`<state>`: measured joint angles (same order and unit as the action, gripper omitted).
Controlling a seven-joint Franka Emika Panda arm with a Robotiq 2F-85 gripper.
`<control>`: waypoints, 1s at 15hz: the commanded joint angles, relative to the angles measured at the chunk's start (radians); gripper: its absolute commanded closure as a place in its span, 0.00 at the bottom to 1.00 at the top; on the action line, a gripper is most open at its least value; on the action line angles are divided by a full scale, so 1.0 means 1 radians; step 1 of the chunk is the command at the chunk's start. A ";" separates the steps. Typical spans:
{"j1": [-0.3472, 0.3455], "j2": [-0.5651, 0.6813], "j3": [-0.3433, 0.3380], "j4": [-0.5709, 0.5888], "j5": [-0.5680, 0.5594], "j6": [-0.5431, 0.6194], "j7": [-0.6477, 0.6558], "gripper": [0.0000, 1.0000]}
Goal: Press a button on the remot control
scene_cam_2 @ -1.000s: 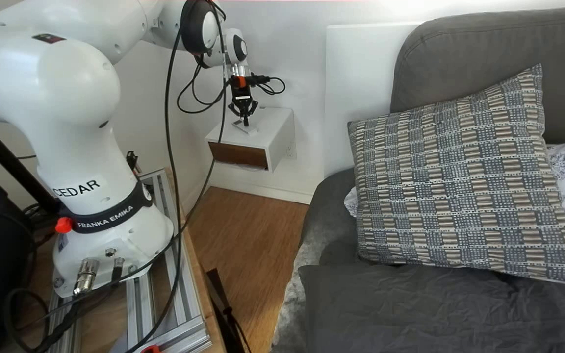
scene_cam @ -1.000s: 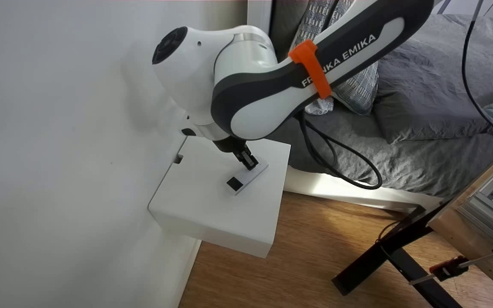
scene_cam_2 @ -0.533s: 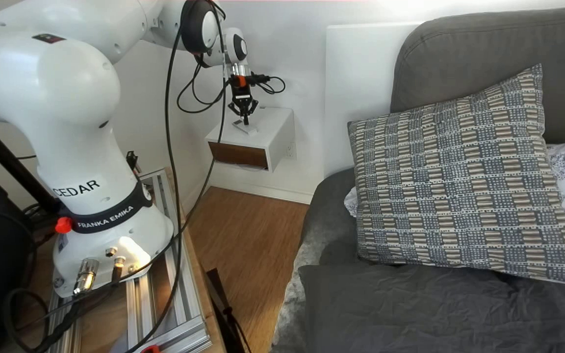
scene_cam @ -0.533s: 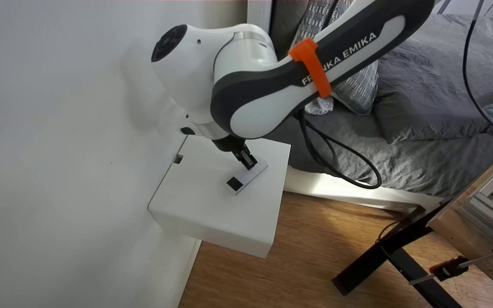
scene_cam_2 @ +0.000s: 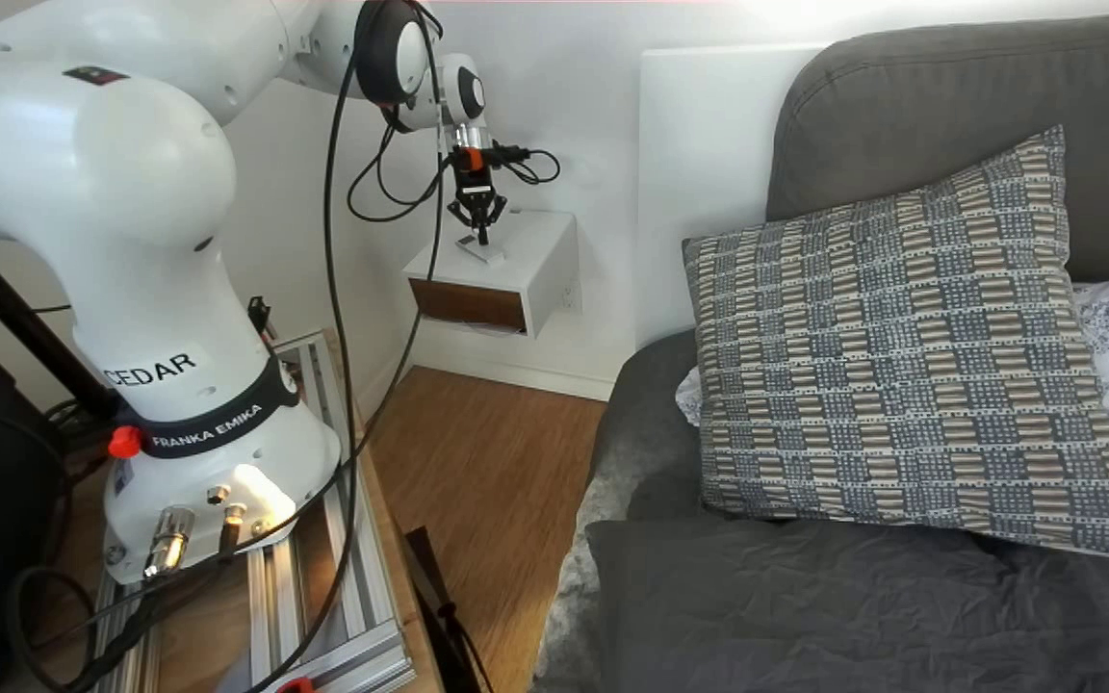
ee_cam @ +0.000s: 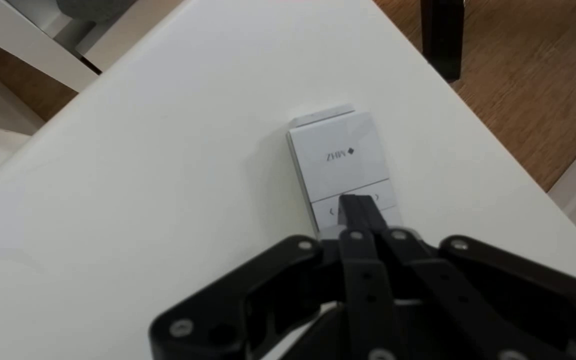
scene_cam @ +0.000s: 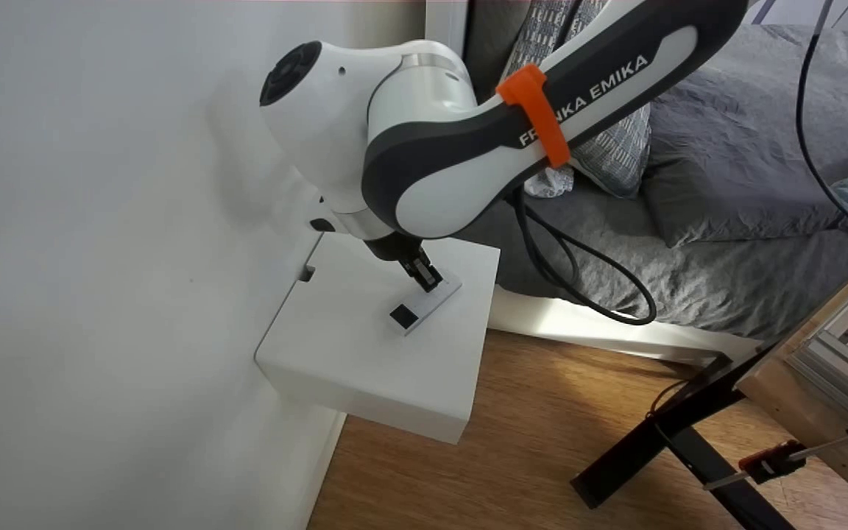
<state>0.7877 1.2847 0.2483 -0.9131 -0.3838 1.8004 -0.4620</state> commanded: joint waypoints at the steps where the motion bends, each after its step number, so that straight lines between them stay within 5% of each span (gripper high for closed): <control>1: 0.000 0.008 0.007 0.015 0.004 0.004 -0.013 0.97; 15: 0.022 0.077 -0.020 0.121 0.040 -0.025 -0.098 0.97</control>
<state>0.7919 1.3206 0.2463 -0.8597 -0.3775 1.7950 -0.5238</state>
